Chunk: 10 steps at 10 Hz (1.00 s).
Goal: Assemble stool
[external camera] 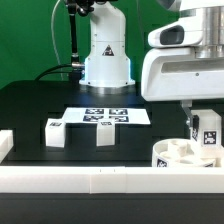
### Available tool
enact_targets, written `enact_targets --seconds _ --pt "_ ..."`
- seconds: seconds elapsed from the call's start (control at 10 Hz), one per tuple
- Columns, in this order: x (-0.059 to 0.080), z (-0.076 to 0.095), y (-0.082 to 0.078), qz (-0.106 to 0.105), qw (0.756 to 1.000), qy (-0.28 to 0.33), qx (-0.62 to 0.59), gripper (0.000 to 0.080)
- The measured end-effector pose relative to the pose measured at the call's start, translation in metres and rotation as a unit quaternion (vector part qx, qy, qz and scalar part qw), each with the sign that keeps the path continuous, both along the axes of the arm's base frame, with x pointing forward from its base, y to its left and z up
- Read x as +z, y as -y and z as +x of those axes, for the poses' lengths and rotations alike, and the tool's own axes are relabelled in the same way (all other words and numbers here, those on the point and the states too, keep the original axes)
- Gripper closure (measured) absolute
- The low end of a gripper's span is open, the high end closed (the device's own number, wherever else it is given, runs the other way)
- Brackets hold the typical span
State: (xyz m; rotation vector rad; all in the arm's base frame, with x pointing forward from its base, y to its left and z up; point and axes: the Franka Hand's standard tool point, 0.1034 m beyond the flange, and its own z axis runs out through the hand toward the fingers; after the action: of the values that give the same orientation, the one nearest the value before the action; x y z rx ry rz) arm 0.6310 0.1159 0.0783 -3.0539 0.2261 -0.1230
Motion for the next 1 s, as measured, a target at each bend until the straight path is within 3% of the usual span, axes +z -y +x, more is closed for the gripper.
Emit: enact_targets --seconds 0.2,0.3,0.7,1.0 --pt "-0.0004 -0.0003 0.0003 0.008 0.997 -0.005 -0.074 0.0458" --pt "-0.0029 -0.0025 0.0008 0.024 0.984 -0.014 -0.174 0.0458" --pt "-0.0037 -0.0036 0.0025 0.05 0.925 -0.036 -0.376 0.0458" --pt "-0.0036 -0.0035 0.0025 0.059 0.894 -0.044 -0.443 0.0458"
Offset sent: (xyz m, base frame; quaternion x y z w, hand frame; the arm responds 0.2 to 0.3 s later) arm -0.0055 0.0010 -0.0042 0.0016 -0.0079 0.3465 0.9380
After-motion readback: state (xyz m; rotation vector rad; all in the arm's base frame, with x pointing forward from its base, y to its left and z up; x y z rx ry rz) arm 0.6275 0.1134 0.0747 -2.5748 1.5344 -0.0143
